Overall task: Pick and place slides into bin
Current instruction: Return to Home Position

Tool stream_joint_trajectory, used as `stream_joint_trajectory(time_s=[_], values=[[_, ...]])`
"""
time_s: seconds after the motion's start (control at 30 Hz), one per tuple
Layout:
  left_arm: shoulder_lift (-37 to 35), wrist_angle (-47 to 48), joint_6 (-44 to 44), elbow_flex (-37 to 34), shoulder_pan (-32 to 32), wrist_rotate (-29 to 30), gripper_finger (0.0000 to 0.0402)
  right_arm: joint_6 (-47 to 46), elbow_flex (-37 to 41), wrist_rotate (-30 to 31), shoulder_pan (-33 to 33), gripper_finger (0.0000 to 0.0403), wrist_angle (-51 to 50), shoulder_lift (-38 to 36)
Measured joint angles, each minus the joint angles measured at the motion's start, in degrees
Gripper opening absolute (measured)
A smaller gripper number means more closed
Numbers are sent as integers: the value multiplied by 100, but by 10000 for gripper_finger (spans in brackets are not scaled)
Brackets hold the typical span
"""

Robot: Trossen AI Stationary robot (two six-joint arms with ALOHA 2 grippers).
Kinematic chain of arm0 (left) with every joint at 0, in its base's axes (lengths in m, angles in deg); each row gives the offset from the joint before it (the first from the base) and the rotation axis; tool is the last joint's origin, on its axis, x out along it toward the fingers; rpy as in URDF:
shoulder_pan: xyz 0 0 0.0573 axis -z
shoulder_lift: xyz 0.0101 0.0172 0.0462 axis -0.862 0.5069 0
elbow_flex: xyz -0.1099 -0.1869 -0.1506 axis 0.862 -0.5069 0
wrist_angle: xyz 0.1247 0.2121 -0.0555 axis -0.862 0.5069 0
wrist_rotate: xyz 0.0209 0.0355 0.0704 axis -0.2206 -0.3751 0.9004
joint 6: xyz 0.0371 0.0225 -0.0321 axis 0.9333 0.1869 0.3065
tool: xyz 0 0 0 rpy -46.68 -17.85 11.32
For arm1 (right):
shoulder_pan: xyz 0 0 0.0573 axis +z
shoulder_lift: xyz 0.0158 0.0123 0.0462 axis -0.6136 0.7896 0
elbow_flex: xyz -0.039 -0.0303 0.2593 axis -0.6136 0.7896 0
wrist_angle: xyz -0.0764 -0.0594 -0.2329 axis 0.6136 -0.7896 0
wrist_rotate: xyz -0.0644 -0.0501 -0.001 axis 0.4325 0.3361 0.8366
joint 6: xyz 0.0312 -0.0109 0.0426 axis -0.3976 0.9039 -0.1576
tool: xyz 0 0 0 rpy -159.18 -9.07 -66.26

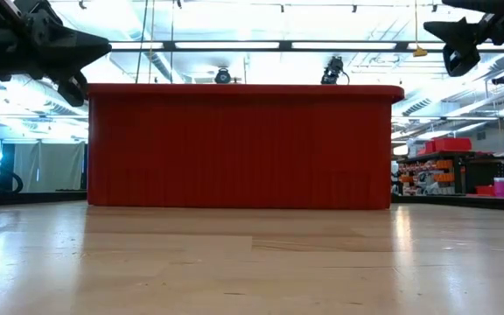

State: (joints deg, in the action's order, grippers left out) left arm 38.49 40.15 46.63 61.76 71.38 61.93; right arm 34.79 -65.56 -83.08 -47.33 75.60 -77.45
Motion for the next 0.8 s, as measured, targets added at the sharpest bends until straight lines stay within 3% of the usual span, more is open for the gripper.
stream_joint_trajectory(time_s=[0.4,0.63,0.8], values=[[0,9,16,-2,2,0,33,286,2,-179,0,204,92,388],[0,7,15,-2,2,0,25,454,382,-312,0,204,1501,366],[0,7,18,-4,2,0,33,195,771,-337,0,204,1760,366]])
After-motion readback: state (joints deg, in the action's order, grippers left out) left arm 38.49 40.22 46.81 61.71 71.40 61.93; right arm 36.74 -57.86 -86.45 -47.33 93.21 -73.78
